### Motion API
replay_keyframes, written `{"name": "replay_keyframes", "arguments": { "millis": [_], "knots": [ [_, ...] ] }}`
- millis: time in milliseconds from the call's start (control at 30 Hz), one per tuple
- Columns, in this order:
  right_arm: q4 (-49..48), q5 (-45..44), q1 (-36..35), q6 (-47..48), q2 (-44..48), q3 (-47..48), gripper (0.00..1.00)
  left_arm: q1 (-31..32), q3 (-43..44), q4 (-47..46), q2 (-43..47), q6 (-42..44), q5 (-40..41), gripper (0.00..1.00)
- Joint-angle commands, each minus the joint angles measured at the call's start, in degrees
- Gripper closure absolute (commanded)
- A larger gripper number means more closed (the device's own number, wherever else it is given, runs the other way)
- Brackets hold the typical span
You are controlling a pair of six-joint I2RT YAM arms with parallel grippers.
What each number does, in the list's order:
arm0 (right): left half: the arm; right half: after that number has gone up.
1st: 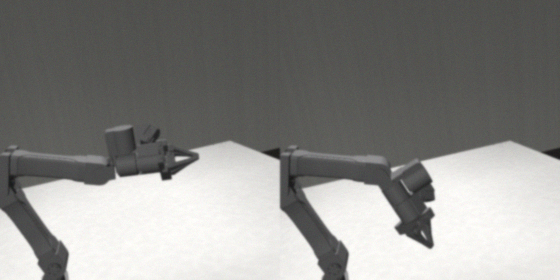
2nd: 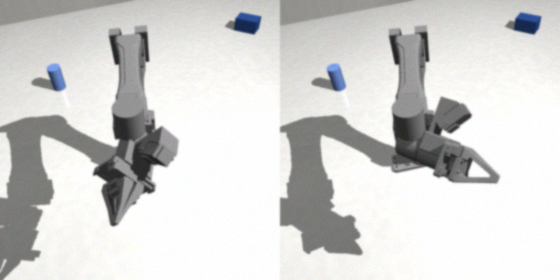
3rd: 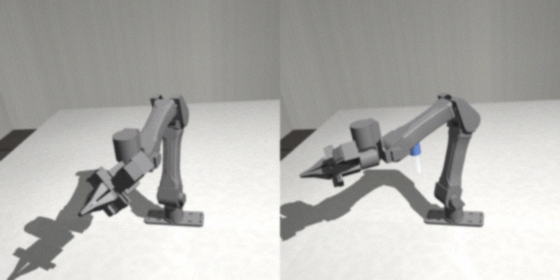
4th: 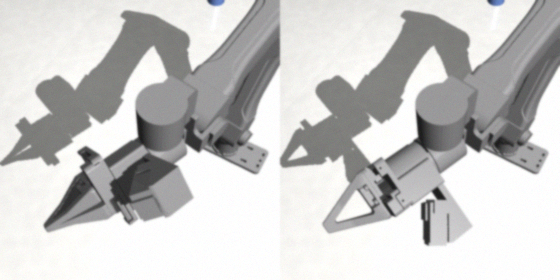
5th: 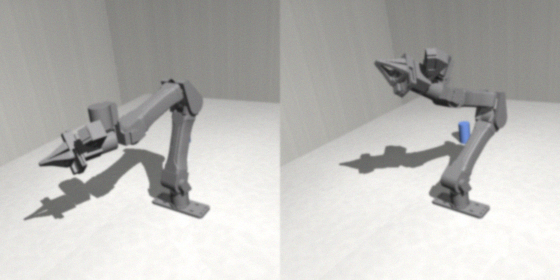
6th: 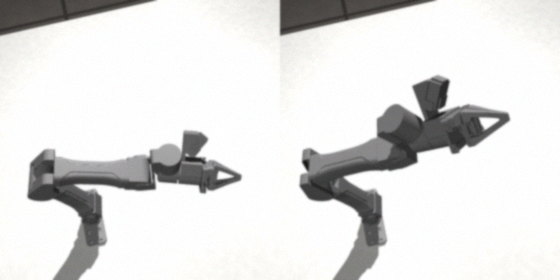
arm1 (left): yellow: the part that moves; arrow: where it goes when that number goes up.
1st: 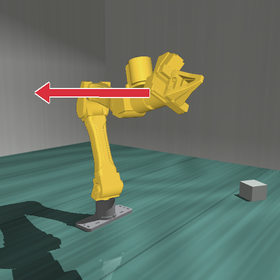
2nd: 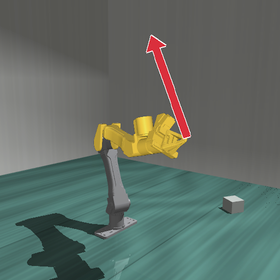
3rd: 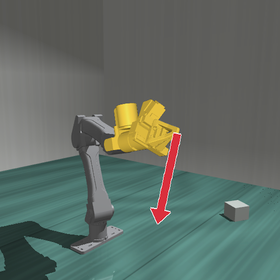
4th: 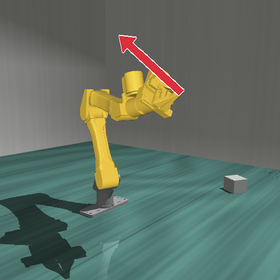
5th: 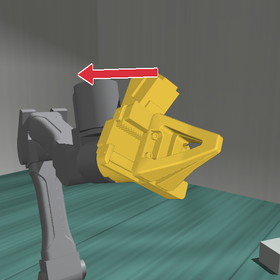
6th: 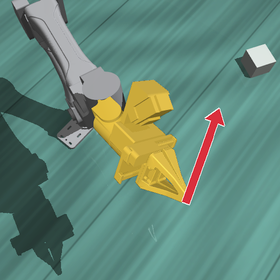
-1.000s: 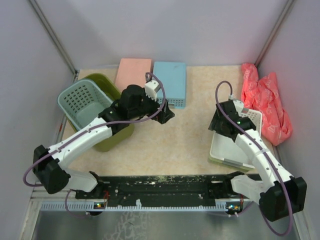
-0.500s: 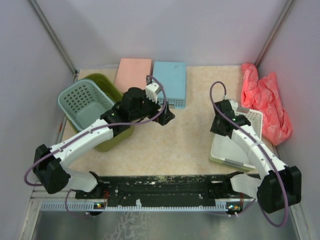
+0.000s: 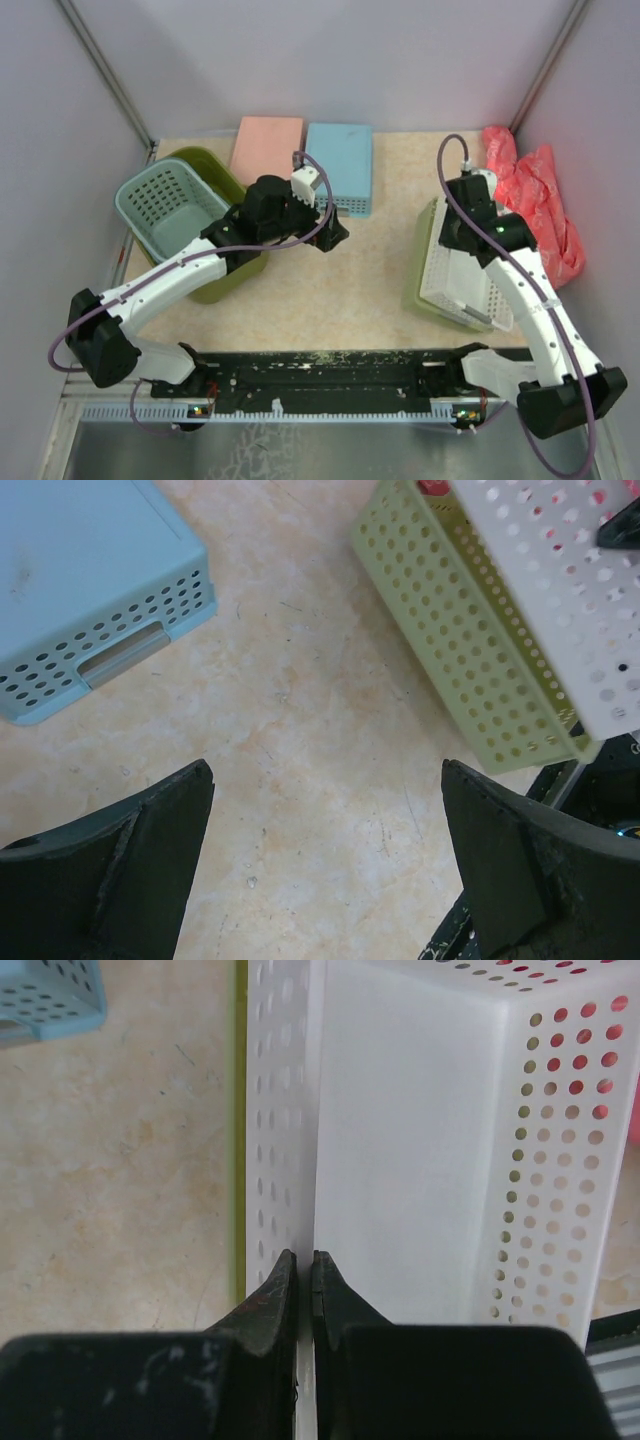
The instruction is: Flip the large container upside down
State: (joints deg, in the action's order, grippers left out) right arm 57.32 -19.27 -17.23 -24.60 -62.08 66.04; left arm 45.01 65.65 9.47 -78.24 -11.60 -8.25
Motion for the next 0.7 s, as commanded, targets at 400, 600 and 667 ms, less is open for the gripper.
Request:
{"name": "replay_keyframes", "arguments": {
  "millis": [400, 600, 667],
  "knots": [
    [3.6, -1.3, -0.3, 6.0, 2.1, 19.6, 1.0, 0.0, 4.4, 4.3, -1.0, 1.2, 2.1, 0.01],
    [-2.3, 5.9, -0.3, 4.9, 2.6, 20.6, 1.0, -0.8, 5.2, 5.3, -1.8, -0.2, 1.4, 0.01],
    [-4.5, 9.8, -0.3, 4.2, 2.4, 20.4, 1.0, -1.1, 5.4, 5.7, -2.1, -0.6, 1.0, 0.01]
  ]
}}
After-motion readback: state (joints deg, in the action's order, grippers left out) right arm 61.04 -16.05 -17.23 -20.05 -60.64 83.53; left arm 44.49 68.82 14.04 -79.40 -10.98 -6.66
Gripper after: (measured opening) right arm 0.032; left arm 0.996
